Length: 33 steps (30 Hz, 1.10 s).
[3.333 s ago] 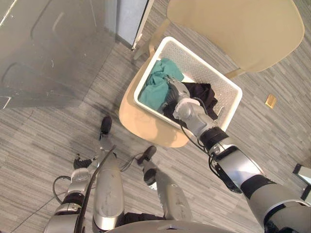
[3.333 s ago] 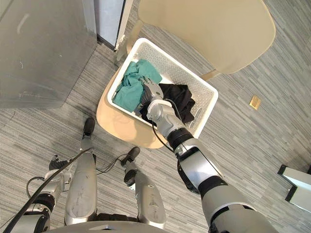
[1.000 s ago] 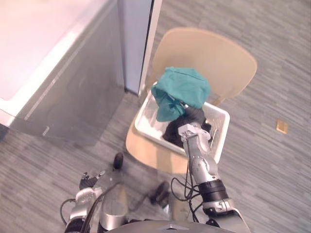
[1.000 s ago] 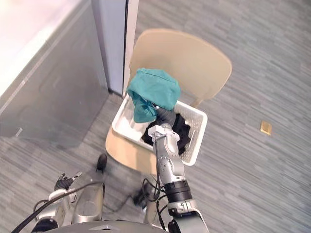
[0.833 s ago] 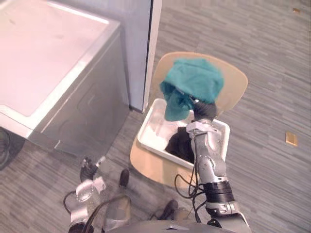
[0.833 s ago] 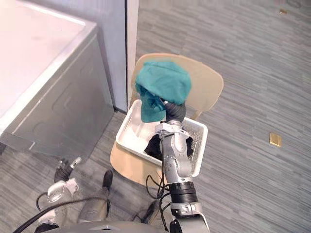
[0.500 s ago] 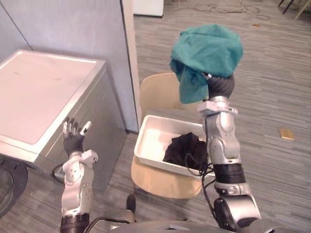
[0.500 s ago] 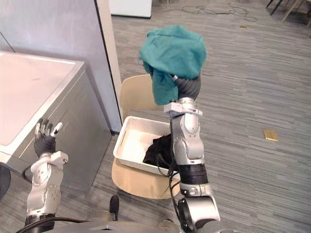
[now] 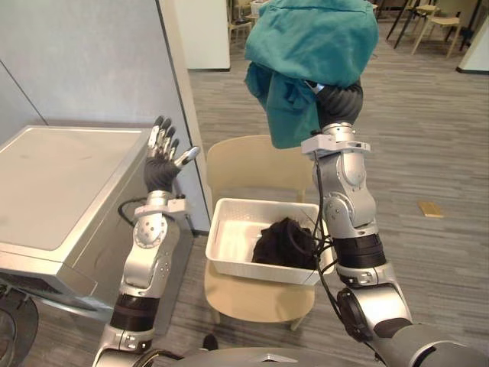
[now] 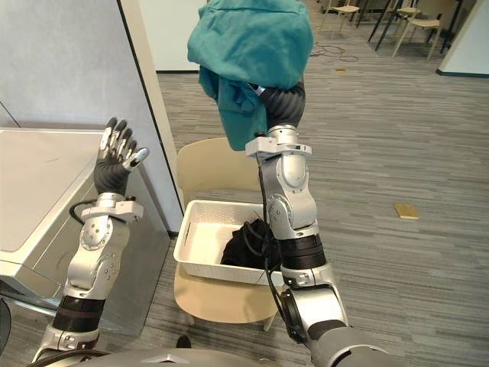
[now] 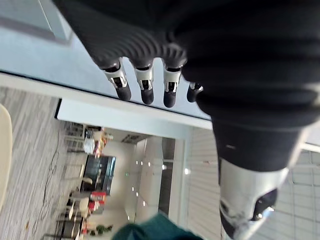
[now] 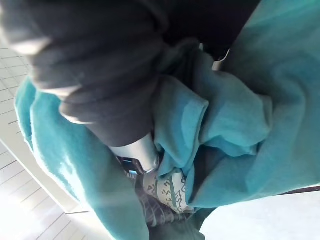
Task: Pick up the laundry basket with both hands and put the clothes into the washing machine.
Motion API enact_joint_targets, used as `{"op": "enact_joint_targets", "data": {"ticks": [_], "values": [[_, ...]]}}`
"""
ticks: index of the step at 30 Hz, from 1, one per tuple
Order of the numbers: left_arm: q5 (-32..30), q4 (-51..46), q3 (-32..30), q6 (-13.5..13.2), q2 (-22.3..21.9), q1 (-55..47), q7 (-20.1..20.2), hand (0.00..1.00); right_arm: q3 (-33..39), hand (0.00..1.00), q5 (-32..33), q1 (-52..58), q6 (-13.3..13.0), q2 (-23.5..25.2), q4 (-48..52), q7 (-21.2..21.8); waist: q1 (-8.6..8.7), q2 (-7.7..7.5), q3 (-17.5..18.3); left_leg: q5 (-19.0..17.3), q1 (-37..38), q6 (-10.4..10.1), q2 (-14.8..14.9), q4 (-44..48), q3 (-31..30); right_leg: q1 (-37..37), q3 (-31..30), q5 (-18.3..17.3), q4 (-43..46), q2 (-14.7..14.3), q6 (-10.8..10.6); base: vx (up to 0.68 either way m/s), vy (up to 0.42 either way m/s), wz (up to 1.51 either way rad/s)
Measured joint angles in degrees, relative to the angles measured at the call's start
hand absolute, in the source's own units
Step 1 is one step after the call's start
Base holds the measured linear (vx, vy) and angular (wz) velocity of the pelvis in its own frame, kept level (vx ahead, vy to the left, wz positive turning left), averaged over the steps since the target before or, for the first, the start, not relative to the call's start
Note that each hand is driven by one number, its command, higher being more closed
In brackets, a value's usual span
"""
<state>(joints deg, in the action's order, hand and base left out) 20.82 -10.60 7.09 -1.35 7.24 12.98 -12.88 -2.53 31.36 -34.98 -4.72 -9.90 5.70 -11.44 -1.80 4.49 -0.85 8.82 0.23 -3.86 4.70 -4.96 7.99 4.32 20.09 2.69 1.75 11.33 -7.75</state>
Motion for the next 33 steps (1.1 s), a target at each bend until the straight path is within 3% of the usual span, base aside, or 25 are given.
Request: {"op": "enact_joint_targets", "data": {"ticks": [7,18,24,30,31,33], "values": [[4.92,2.99,6.82,0.01,1.04,6.61,3.32,0.0,-4.69,1.0,3.29,0.23,0.04,1.17,-0.25,2.1,1.12,-0.02,0.02,0.15,0.58,0.16,0.04,-0.05,1.76,-0.08,-2.2,1.74,-1.48,-0.4,0.22,-0.03,0.008,-0.15],[8.38,5.03,11.39,0.02,1.05,10.09,3.13,0.0,-12.13,1.0,7.43,6.01,1.26,2.73,-2.29,6.42,2.1,-0.28,1.9,0.11,0.75,0.12,0.48,-0.07,3.0,-0.69,-3.65,1.84,-2.1,-0.9,0.32,-0.01,-0.006,-0.07],[8.34,5.17,12.26,0.02,1.1,10.35,2.17,0.0,-13.7,1.0,9.95,8.07,1.25,3.9,-2.27,7.75,2.39,-2.12,3.17,0.05,0.63,0.03,0.79,-0.06,3.34,-1.1,-4.06,1.88,-2.16,-1.27,0.38,0.0,-0.007,-0.02],[8.29,5.27,12.54,0.02,1.09,10.36,1.52,0.0,-16.69,1.0,11.94,10.4,1.27,4.82,-2.27,9.7,2.45,-2.6,3.49,-0.05,0.63,-0.1,0.84,-0.06,3.54,-1.23,-4.33,1.92,-2.16,-1.36,0.44,0.0,-0.002,-0.02],[8.29,5.38,12.79,0.01,1.13,10.36,1.53,1.0,-16.9,1.0,12.33,10.64,1.31,4.85,-2.27,9.68,2.42,-2.63,3.5,-0.05,0.63,-0.1,0.84,-0.06,3.54,-1.23,-4.33,1.93,-2.16,-1.36,0.45,0.0,0.0,0.0],[8.3,5.39,13.15,0.01,1.11,10.36,1.53,1.0,-17.0,1.0,12.42,10.82,1.38,4.75,-2.27,9.69,2.34,-2.73,3.56,-0.06,0.62,-0.12,0.84,-0.06,3.51,-1.23,-4.32,1.93,-2.16,-1.36,0.45,0.0,0.0,0.0]]}}
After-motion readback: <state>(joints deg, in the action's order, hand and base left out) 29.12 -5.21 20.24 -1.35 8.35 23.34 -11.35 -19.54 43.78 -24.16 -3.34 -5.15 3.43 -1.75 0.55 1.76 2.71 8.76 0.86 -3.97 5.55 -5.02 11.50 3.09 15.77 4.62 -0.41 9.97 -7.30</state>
